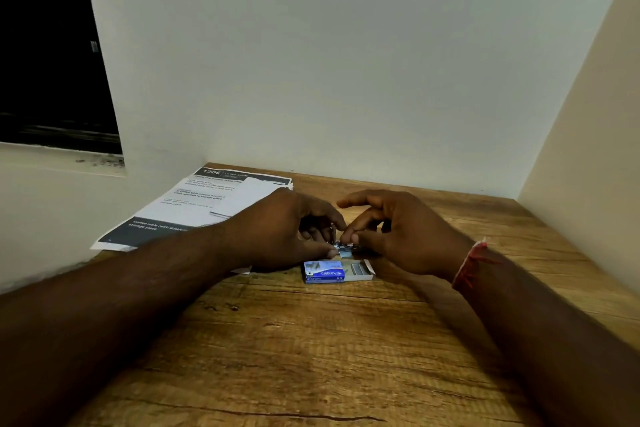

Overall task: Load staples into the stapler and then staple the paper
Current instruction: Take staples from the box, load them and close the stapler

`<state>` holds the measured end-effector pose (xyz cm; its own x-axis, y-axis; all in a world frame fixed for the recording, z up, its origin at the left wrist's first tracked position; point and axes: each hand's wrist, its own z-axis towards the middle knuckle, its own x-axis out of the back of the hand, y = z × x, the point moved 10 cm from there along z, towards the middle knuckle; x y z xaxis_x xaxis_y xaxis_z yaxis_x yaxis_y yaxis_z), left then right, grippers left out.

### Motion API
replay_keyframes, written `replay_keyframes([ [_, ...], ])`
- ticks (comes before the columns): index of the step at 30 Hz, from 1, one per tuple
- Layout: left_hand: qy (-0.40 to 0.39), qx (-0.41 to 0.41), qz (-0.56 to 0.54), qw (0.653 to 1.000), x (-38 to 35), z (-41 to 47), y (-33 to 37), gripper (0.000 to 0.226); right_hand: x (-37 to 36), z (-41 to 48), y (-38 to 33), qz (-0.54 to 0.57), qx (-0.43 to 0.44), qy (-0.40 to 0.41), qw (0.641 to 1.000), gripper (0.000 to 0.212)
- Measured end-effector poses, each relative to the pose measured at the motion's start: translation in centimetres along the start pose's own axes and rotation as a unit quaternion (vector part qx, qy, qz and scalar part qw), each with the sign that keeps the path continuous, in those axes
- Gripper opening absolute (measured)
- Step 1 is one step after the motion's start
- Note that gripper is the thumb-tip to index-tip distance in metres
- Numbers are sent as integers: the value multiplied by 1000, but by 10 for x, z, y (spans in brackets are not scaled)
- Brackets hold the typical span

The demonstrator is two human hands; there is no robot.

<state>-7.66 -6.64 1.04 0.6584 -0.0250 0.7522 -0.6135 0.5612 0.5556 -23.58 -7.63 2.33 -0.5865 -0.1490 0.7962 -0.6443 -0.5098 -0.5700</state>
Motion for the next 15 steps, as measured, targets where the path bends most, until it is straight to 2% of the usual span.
replay_keyframes([
  [7,-5,10,8,1000,0,0,1,39,6,0,9,-27,-23,-2,999,57],
  [15,-5,13,6,1000,0,-1,2,38,21,-3,23,0,-54,3,999,55],
])
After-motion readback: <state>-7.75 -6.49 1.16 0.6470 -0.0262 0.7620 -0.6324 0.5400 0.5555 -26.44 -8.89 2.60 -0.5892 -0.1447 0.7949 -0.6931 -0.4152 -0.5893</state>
